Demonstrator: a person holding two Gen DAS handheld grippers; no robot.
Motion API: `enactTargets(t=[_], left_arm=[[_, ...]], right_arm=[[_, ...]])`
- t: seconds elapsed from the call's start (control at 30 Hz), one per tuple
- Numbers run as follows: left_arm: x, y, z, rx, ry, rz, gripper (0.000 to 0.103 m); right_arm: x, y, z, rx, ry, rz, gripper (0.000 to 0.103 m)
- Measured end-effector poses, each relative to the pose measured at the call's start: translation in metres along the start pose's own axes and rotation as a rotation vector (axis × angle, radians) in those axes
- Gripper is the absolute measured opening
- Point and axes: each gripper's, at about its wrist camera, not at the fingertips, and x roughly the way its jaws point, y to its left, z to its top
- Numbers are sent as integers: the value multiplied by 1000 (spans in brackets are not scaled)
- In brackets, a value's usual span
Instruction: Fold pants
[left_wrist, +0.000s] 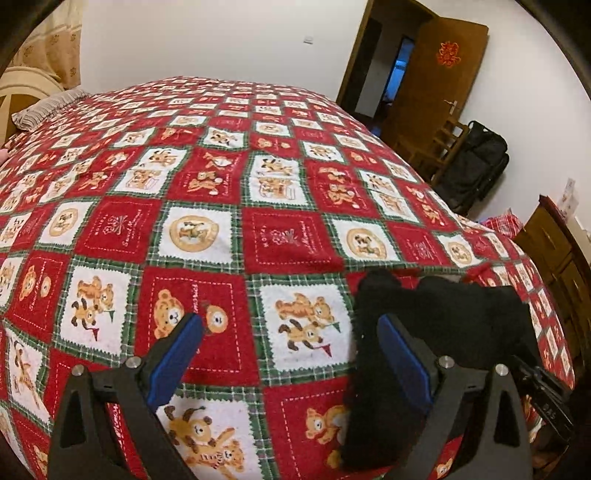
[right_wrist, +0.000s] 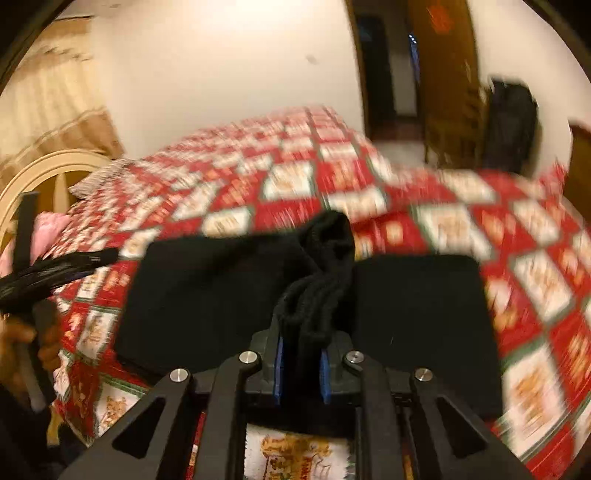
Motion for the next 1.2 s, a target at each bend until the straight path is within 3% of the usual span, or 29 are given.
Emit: enactTargets(t=[0.1,0.17,0.23,0.33,0.73,0.9,0.97,1.03,1.1,1.13,1.2], left_arm=[[-1,0,9,-9,-14,13,98],[-3,-3,14,3,-31,24,98],[-4,-8,17,22,-47,39,98],[1,-18,19,48,-48,48,98],[34,-87,18,192,-8,12,98],[73,-106,6,267,71,116,99],[83,-98,0,249,112,111,99],[80,-87,1,191,118,69,100],[70,-77,7,142,111,46,99],[61,-73,9,122,82,49,99],[43,-71,12,112,24,66,98]], right_arm=[[-39,-3,6,-128,-84,-49,15],[-49,-18,-2,-159,-82,-88,15],[-40,-41,-16,-116,-19,-138,15],[-21,-68,-38,-3,63,-123,15],[-25,-70,-46,2,59,-150,16],[-34,-77,-46,66,72,-129,24],[-44,-82,-43,96,53,-143,30],[-59,-83,-33,126,-25,-167,30],[-67,-77,-19,125,-96,-137,30],[-66,-68,-10,109,-115,-81,30],[-50,-47,6,56,-91,10,30]])
